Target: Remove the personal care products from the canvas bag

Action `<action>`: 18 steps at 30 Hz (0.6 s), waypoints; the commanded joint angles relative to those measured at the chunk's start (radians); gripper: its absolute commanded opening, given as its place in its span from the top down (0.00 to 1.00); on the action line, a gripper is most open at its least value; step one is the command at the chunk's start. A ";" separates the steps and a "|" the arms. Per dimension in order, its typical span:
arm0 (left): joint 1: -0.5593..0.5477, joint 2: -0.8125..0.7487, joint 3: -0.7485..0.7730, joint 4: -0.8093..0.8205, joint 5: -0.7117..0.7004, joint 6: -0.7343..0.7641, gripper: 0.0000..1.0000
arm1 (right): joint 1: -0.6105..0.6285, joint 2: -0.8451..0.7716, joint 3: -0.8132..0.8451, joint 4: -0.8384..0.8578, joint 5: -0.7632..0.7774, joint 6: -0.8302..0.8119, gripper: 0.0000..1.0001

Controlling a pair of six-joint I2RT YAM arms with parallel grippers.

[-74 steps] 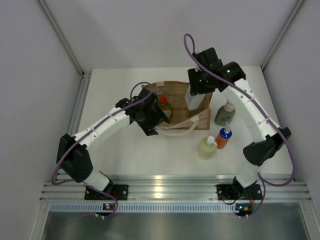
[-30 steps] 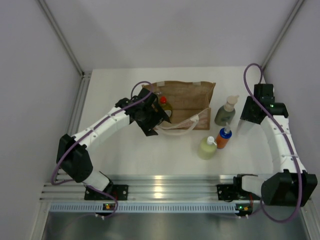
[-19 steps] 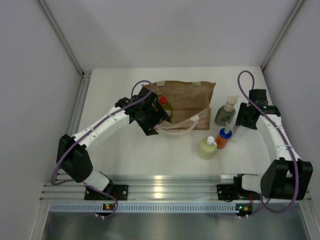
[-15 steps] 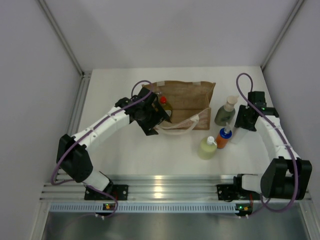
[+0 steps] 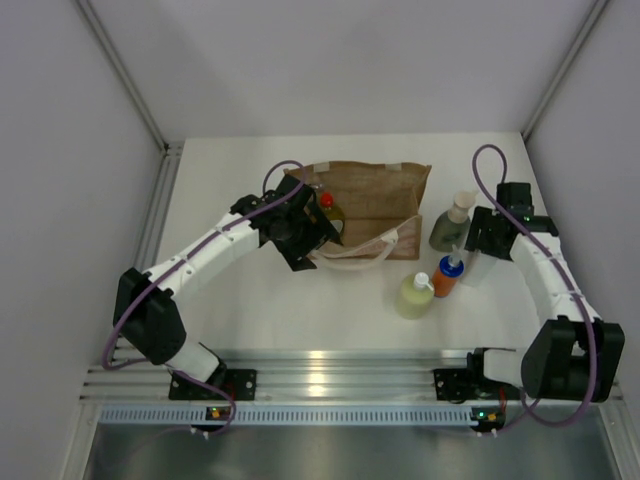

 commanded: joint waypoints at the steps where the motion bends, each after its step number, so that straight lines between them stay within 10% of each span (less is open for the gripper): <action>1: -0.006 -0.005 0.028 0.004 0.007 0.005 0.13 | -0.013 -0.048 0.098 0.023 0.012 -0.011 0.30; 10: -0.006 -0.062 0.025 0.004 -0.068 -0.012 0.15 | 0.060 -0.074 0.421 -0.121 -0.068 -0.002 0.25; 18: -0.004 -0.082 0.025 0.002 -0.102 -0.029 0.22 | 0.527 0.079 0.703 -0.127 -0.085 0.038 0.25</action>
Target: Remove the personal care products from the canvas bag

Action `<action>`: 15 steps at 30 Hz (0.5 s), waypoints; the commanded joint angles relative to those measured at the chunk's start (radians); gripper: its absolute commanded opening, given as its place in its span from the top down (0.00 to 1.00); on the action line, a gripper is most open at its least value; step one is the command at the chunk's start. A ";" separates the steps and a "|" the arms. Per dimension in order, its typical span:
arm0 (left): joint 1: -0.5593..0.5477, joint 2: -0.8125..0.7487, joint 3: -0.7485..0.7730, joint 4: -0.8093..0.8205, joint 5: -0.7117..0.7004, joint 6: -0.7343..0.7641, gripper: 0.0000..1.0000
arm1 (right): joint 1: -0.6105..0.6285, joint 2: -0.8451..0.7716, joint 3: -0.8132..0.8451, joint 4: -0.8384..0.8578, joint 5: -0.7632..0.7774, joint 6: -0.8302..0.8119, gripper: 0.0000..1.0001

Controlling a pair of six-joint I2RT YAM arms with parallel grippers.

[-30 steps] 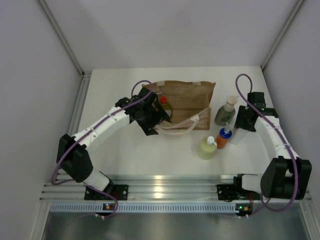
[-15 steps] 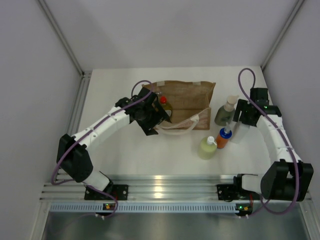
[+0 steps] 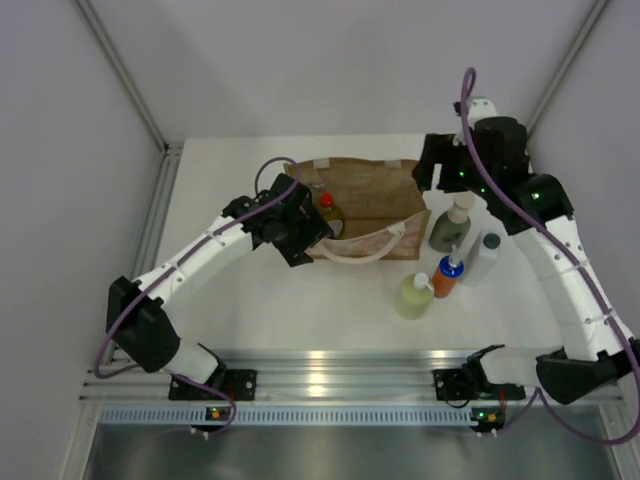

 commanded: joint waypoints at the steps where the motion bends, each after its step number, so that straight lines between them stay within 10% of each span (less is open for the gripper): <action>1: -0.004 -0.033 0.025 0.002 -0.031 -0.017 0.24 | 0.201 0.108 0.097 -0.038 -0.019 0.017 0.25; 15: -0.004 -0.021 0.016 0.004 -0.116 -0.011 0.60 | 0.340 0.575 0.439 -0.035 -0.115 -0.075 0.24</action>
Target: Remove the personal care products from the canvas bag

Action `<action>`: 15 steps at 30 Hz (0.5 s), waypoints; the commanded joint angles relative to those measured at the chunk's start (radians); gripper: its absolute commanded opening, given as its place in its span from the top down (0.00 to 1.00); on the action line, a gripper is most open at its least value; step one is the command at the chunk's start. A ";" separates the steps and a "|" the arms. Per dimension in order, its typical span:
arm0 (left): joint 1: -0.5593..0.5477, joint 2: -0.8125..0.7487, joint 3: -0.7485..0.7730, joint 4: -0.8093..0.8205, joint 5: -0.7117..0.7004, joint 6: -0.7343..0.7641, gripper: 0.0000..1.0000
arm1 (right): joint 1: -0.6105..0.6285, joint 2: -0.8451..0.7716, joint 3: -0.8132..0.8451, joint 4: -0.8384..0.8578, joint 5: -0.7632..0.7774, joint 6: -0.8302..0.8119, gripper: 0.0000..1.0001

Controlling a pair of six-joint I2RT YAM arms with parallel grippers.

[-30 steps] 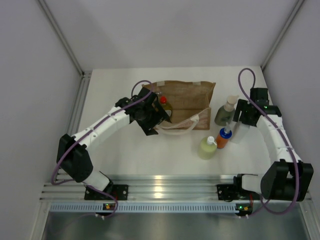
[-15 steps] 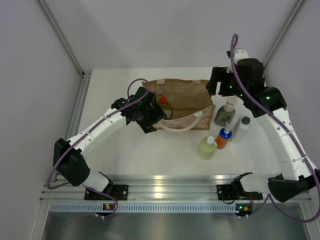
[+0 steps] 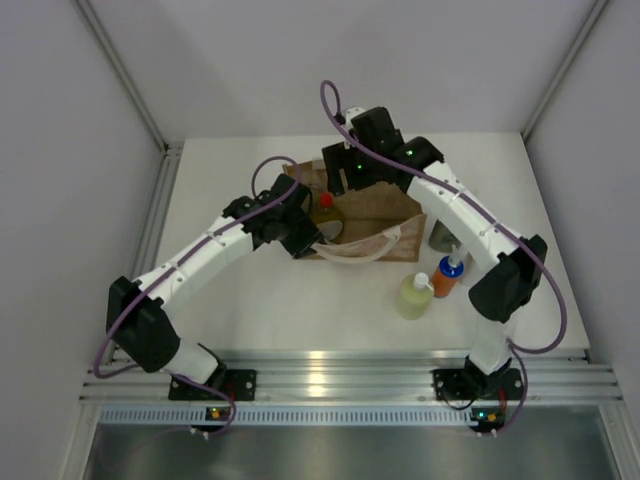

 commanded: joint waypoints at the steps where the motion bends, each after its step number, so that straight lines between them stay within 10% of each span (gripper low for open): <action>1: -0.005 -0.020 0.007 0.003 -0.037 -0.003 0.62 | 0.022 0.052 0.097 -0.015 -0.077 -0.064 0.23; 15: -0.004 -0.003 -0.004 0.003 -0.031 -0.031 0.80 | 0.066 0.167 0.035 0.025 -0.147 -0.239 0.26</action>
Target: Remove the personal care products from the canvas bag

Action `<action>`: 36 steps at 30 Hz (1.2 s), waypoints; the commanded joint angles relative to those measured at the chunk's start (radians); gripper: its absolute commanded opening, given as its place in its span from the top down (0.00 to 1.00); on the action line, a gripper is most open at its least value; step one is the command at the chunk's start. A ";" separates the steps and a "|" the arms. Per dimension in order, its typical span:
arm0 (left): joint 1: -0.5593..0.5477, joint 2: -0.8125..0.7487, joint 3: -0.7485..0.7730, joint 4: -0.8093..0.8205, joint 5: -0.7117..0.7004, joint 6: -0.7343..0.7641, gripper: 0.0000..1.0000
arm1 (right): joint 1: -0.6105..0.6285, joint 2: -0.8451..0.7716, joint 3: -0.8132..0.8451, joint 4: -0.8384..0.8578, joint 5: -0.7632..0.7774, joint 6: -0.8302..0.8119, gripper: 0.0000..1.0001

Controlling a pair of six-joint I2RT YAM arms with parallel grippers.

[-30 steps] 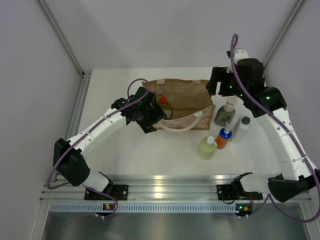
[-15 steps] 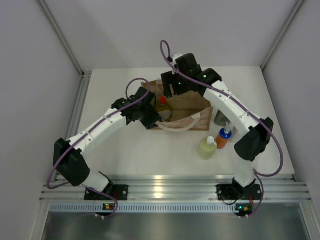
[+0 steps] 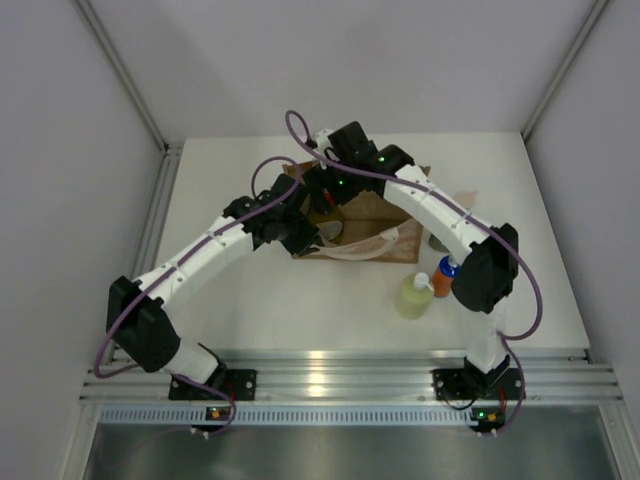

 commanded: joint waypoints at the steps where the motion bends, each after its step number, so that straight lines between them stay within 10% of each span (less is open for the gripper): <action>1: -0.002 -0.005 -0.004 0.002 -0.023 -0.024 0.81 | 0.025 0.040 0.000 0.023 -0.038 -0.090 0.25; 25: -0.003 0.004 -0.011 0.002 -0.024 -0.033 0.80 | -0.007 0.109 -0.183 0.249 -0.121 -0.187 0.32; 36: -0.002 0.015 0.000 0.003 -0.023 -0.042 0.80 | -0.018 0.033 -0.241 0.298 -0.092 -0.172 1.00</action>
